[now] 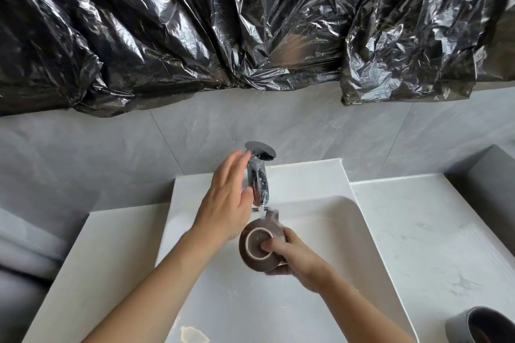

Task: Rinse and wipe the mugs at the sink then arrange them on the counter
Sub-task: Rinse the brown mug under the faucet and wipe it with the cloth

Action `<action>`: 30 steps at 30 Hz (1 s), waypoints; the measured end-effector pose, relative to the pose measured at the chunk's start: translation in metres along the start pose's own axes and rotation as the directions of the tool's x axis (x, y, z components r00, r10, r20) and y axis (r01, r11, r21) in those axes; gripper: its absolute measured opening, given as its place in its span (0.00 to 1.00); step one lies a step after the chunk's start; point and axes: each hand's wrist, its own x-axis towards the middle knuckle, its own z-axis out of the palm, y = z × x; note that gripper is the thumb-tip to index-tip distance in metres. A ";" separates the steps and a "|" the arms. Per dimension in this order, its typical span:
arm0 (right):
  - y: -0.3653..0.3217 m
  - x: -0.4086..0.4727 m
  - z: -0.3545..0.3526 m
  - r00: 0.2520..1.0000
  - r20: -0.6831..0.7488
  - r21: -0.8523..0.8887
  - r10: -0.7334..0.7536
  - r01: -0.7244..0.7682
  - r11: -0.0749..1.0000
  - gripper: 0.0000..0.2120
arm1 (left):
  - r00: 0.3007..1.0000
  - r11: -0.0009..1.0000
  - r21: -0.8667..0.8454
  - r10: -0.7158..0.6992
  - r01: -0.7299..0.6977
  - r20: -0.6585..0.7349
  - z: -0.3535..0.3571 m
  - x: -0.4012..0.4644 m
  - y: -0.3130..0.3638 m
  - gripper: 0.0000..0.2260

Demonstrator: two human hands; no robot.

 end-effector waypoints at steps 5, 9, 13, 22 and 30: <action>-0.005 -0.013 -0.001 0.989 0.028 0.293 0.144 -0.146 0.945 0.22 | 0.975 0.980 0.177 0.049 -0.089 0.219 0.000 0.035 0.009 0.30; -0.011 -0.026 -0.007 0.986 -0.031 0.363 0.161 -0.139 0.922 0.22 | 0.962 0.951 0.278 0.059 -0.136 0.267 0.005 0.026 0.016 0.30; -0.015 -0.049 -0.010 0.981 -0.083 0.376 0.173 -0.130 0.917 0.25 | 0.953 0.947 0.289 0.050 -0.139 0.298 -0.007 0.013 0.029 0.31; -0.016 -0.080 -0.004 0.989 -0.039 0.307 0.145 -0.126 0.943 0.22 | 0.859 0.974 -0.182 -0.021 0.132 0.512 -0.002 -0.090 0.037 0.30; 0.009 -0.065 0.010 0.996 -0.070 0.196 0.055 -0.041 0.980 0.23 | 0.898 0.963 -0.245 0.007 0.113 0.441 0.026 -0.091 -0.002 0.38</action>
